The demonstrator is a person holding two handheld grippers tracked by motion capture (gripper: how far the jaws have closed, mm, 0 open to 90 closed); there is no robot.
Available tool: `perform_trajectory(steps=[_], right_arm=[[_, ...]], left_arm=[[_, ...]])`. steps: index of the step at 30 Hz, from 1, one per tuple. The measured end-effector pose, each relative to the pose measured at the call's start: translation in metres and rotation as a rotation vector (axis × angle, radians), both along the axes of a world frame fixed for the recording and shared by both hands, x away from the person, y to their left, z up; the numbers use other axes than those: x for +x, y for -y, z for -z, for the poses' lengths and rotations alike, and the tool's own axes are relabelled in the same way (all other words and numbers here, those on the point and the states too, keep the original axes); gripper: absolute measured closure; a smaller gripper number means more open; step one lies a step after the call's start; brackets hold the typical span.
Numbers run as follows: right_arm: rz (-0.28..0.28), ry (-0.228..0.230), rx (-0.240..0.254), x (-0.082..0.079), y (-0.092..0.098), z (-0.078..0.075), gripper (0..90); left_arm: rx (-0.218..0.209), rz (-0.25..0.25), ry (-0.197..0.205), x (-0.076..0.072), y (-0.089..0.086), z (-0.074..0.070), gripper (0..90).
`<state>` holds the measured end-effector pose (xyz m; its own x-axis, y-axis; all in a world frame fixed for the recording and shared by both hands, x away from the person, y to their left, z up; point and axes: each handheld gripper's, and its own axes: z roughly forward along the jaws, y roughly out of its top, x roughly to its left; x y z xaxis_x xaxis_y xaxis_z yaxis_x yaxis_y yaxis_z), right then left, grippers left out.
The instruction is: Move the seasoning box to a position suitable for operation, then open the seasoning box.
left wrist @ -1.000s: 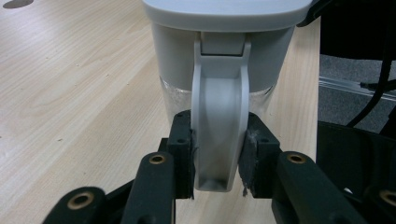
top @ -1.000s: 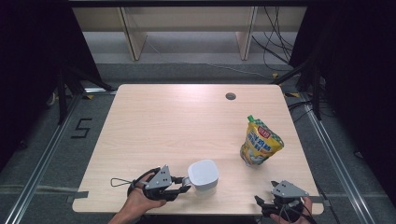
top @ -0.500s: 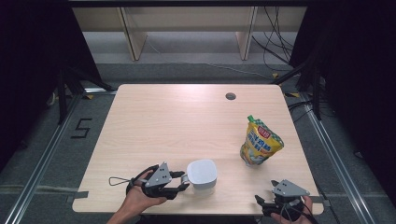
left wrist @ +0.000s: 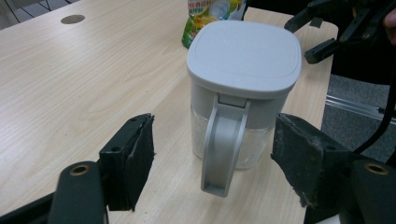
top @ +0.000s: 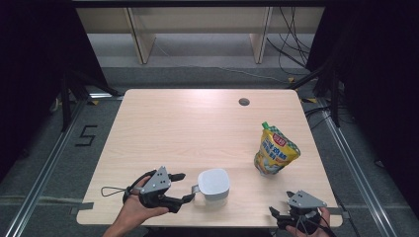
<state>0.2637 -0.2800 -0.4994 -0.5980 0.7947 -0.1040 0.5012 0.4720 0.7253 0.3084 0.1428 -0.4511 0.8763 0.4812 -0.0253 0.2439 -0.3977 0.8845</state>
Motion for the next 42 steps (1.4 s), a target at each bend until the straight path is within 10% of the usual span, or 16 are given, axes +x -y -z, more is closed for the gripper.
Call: perform_trajectory(steps=[17, 28, 42], right_arm=[[0.007, -0.003, 0.008, 0.0, -0.001, -0.001, 21.5], [-0.023, 0.026, -0.009, 0.0, -0.004, -0.002, 21.7], [-0.018, 0.016, -0.003, -0.001, -0.006, -0.003, 21.7]], left_arm=[[-0.064, -0.065, -0.005, -0.005, 0.009, -0.025, 31.1], [-0.065, -0.033, 0.098, -0.001, 0.025, -0.035, 79.4], [-0.017, 0.0, 0.078, -0.001, 0.033, -0.02, 89.2]])
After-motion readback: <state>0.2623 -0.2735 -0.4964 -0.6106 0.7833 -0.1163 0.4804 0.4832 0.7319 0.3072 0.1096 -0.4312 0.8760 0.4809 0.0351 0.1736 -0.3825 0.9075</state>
